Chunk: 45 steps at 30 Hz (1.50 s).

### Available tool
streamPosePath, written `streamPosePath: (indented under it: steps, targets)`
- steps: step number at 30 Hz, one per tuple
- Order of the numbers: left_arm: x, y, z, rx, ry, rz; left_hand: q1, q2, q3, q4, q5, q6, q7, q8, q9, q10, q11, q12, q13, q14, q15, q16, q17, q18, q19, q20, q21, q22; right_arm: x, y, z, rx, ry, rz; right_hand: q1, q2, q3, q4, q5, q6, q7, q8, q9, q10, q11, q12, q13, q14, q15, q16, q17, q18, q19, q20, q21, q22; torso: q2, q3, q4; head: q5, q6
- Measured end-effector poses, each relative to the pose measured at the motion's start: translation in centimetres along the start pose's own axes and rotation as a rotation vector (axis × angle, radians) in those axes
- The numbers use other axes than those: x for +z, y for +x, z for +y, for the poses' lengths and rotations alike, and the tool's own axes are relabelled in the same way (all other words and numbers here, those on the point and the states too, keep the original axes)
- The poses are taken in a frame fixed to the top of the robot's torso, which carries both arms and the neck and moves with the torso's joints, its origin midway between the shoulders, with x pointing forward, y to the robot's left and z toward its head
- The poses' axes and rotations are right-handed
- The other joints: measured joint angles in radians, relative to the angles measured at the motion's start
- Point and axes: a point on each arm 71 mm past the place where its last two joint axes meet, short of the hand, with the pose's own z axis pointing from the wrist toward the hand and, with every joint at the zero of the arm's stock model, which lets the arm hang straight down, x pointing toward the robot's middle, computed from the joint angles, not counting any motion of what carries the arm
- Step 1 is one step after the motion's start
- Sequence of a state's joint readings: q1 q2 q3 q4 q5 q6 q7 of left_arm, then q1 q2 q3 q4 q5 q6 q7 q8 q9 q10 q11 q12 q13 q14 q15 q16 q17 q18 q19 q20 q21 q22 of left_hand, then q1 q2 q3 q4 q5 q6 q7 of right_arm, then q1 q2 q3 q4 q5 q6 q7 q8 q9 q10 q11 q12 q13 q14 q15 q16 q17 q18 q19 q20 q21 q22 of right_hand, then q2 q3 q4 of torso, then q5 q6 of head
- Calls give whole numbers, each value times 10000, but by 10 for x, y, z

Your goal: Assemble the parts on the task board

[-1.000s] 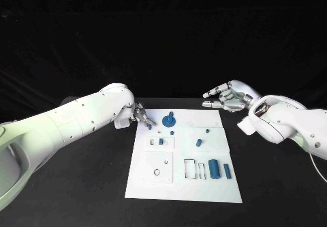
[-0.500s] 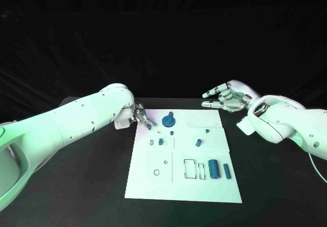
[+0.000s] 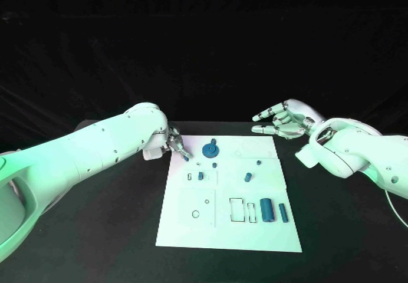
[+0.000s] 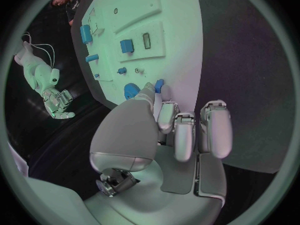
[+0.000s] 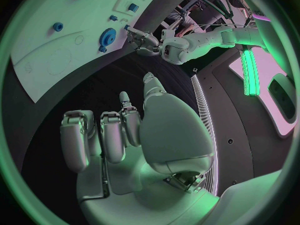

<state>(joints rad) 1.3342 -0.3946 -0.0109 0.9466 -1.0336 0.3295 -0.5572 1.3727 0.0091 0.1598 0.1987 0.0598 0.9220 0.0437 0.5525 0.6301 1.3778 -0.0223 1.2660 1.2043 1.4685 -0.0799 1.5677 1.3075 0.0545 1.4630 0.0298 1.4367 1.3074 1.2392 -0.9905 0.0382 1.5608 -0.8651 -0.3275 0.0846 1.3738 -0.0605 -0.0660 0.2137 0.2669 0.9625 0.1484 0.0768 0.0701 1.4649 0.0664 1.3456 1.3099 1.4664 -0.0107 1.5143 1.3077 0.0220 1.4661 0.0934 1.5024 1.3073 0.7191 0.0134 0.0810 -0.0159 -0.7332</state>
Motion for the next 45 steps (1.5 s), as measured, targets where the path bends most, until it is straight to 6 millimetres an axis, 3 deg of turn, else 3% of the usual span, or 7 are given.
streamPosePath:
  steps: [6,10,13,21,30,32,45]
  targets:
    - [0,0,0,5,28,52,170,-170,1403,-185,-25,-155,50,-19,-29,0,0,-37,-161,2,-1,0,0,1,0,1,0,0,0,0,0,0,-2,1,0,0,0,0,0,0,0,0,0,0,0,0,0,0,0,0,0,-1,0,0,0,2,0,0,0,0,-3]
    - [0,1,0,-39,61,97,166,-177,1935,268,17,-204,99,137,-6,0,1,-67,-153,5,-4,0,0,2,0,1,0,0,0,0,0,0,-4,2,0,0,0,0,0,0,0,0,0,0,0,0,0,0,0,0,-1,-1,0,0,0,8,0,0,-1,9,-3]
    - [0,2,1,-109,108,132,-106,-449,2398,527,18,-257,78,281,195,1,1,-93,-155,10,-10,0,-1,1,0,1,0,0,0,0,0,1,-6,5,0,0,0,0,0,0,0,0,0,0,0,0,0,0,0,0,-1,0,0,0,0,7,-3,5,-1,13,-4]
    - [-6,4,6,-655,436,89,-786,-1128,3598,293,601,-278,61,639,467,136,-58,45,-35,12,-13,0,-1,2,0,1,0,0,0,0,0,1,-6,8,0,0,0,0,44,0,0,0,0,0,0,0,2,0,0,0,-2,0,0,0,0,6,-14,12,5,20,13]
    - [-23,14,12,-1276,971,-92,-1101,-1278,3996,90,734,-309,65,780,543,136,-58,45,12,12,-12,0,-1,1,0,1,40,0,0,0,0,-2,3,11,0,0,0,0,62,0,0,0,0,0,0,0,5,0,0,0,-3,-1,0,0,0,5,-28,30,17,76,19]
    - [-26,19,14,-1398,1064,-149,-1169,-1347,4170,-84,735,-315,71,781,561,136,-58,90,39,12,-12,0,-1,1,0,1,79,0,0,0,0,-3,8,11,0,0,0,0,61,0,0,0,0,0,0,1,6,0,0,0,-3,0,0,0,0,5,-31,31,19,81,6]
    - [-40,57,22,-1661,1425,-845,-1365,-1543,4420,-196,901,-320,79,892,594,267,-116,199,139,10,-11,0,-2,0,0,1,220,0,-1,0,-2,-8,41,25,0,0,0,0,61,0,0,0,0,0,0,1,8,0,0,0,-4,0,0,0,0,4,-29,27,26,108,-34]
